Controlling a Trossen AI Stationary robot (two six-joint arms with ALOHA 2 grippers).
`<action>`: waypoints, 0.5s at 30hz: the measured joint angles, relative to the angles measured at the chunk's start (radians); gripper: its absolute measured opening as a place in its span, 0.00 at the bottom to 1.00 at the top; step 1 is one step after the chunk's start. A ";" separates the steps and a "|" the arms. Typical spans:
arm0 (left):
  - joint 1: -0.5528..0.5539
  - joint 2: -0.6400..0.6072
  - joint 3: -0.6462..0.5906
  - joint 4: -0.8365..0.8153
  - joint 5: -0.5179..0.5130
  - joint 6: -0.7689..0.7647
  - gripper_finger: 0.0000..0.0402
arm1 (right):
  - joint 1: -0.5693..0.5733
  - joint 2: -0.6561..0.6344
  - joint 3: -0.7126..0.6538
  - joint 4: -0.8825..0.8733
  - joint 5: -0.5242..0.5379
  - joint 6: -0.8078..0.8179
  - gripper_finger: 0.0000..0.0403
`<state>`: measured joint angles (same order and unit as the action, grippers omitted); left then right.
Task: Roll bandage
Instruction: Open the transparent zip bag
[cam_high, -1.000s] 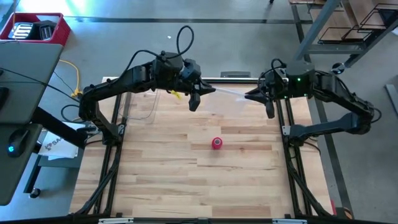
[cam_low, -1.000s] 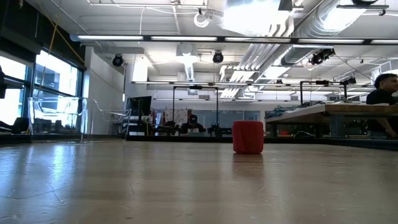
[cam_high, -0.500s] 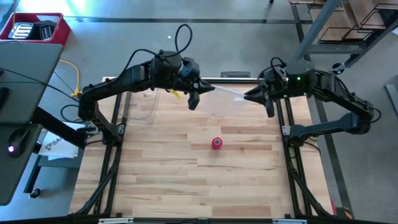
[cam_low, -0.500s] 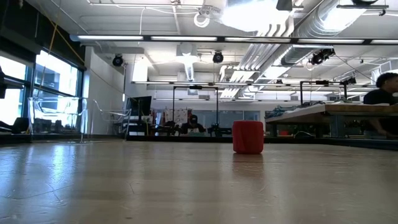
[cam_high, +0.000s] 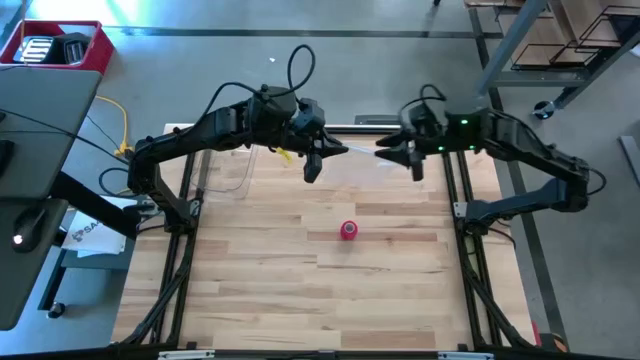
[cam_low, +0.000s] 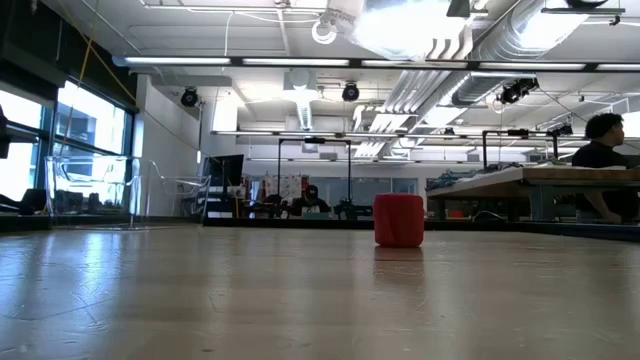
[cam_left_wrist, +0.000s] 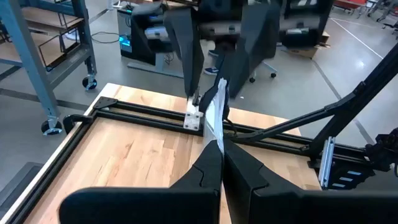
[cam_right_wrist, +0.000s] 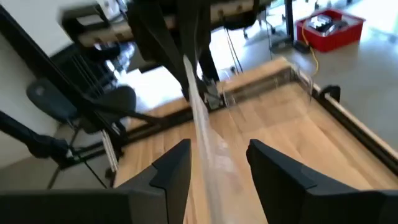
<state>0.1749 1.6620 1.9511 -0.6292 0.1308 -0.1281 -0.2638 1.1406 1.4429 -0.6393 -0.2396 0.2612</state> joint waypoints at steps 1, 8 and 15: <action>0.000 0.001 0.000 0.000 0.000 0.000 0.00 | 0.000 0.012 0.000 -0.009 -0.003 -0.005 0.38; 0.000 0.001 0.000 0.001 0.000 -0.009 0.00 | 0.000 0.055 -0.001 -0.016 -0.087 -0.008 0.37; 0.000 0.001 0.000 -0.001 0.022 -0.008 0.00 | 0.000 0.012 -0.001 0.071 -0.230 -0.058 0.37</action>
<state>0.1753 1.6630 1.9514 -0.6301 0.1526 -0.1361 -0.2638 1.1528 1.4423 -0.5682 -0.4694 0.2027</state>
